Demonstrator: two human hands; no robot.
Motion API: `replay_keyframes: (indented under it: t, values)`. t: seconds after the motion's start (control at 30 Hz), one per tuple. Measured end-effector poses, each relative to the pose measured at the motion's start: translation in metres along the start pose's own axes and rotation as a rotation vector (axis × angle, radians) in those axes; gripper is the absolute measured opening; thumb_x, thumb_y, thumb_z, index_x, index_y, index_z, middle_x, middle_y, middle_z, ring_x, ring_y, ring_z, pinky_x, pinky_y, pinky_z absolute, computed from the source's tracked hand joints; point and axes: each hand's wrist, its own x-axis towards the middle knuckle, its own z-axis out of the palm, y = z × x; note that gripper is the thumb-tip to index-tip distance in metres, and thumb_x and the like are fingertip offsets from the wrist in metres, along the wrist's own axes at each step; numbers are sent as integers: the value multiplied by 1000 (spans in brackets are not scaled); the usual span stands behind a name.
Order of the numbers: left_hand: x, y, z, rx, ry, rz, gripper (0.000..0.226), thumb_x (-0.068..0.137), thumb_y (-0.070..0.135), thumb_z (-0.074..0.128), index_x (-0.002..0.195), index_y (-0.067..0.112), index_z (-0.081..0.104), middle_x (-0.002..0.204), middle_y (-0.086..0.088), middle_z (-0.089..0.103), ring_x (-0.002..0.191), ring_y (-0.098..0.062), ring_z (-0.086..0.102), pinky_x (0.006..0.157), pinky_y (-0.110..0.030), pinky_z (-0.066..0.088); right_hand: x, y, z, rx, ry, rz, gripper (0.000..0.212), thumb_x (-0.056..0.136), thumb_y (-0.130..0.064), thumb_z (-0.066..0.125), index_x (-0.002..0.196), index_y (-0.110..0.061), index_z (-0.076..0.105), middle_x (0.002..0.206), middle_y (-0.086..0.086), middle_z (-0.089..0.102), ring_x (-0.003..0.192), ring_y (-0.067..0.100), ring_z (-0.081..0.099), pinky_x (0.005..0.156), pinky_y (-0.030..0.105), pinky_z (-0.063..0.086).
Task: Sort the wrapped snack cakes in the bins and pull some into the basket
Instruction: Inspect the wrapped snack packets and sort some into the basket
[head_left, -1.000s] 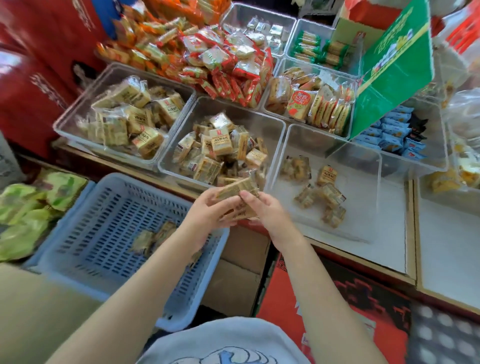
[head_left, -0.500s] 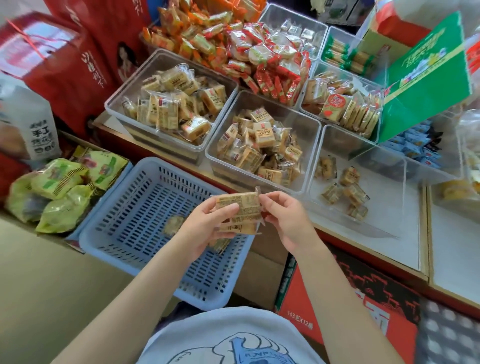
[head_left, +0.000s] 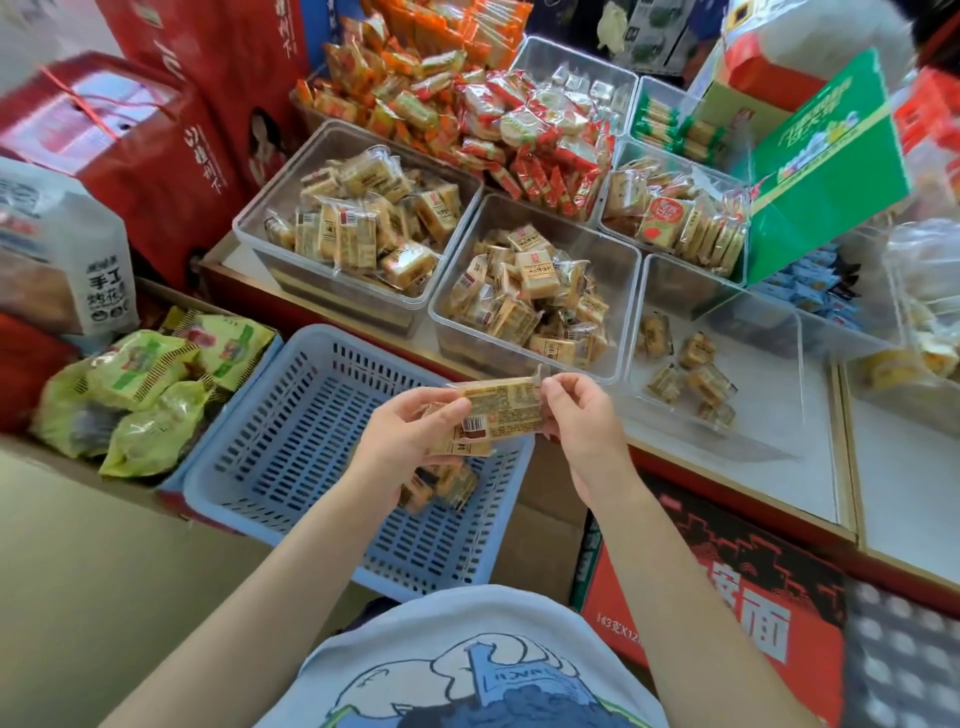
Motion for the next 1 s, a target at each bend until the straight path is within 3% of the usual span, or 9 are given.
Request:
replay_keyframes:
  t: [0.17,0.27,0.4,0.5,0.67,0.73,0.8,0.9,1.0]
  values:
    - [-6,-1,-2,0,22,27,15,86,19,80,101,18,76,110,-7,76,96,-22,76,69,-33,63,-7,-5,8,-32,42,-61,12,105,-19,56,96,-18,65,93,3,68,89,18,65,78,36,59]
    - [-9,-2,-5,-1,59,40,13,85,18,81,97,17,76,108,-6,76,93,-21,76,69,-33,63,-10,-6,12,-93,89,-133,14,105,-21,54,92,-21,60,99,12,68,94,28,66,83,48,59]
    - [-11,-1,-10,5,-69,-34,8,88,25,76,90,19,71,106,-9,77,96,-26,75,75,-36,63,-11,-7,14,-186,108,-171,17,108,-22,47,92,-20,54,98,17,63,85,23,58,83,52,54]
    - [-12,5,-17,3,-128,-16,19,80,33,76,87,17,68,102,-10,77,93,-27,75,73,-37,62,-9,-9,13,-207,66,-199,19,109,-22,44,90,-20,50,89,10,56,79,22,52,75,52,52]
    - [-6,13,-22,29,3,73,9,93,24,73,91,16,68,106,-14,76,88,-26,74,62,-30,59,-9,-19,22,-199,37,-284,22,109,-19,43,88,-21,47,78,5,51,70,19,49,63,36,44]
    - [-6,17,-22,9,21,67,9,95,22,71,95,13,69,106,-14,77,87,-25,75,62,-30,61,-8,-26,26,-162,20,-299,22,109,-19,44,88,-22,49,77,4,52,69,19,50,60,38,46]
    - [-9,20,-24,-7,-13,36,18,95,27,68,103,11,68,108,-13,77,90,-26,76,66,-31,61,-7,-31,29,-155,17,-303,21,109,-20,45,88,-23,50,77,4,53,69,21,51,59,44,49]
    - [-13,23,-26,16,-140,-9,42,85,41,69,114,10,67,111,-12,77,97,-29,75,78,-39,60,-5,-37,34,-130,43,-307,21,109,-21,46,88,-24,49,74,7,50,65,24,47,57,43,44]
    - [-15,23,-29,58,-156,16,40,80,36,72,108,9,67,108,-14,76,96,-31,74,81,-44,60,-3,-38,37,-110,71,-304,20,109,-23,45,89,-24,49,79,10,52,67,24,48,59,44,45]
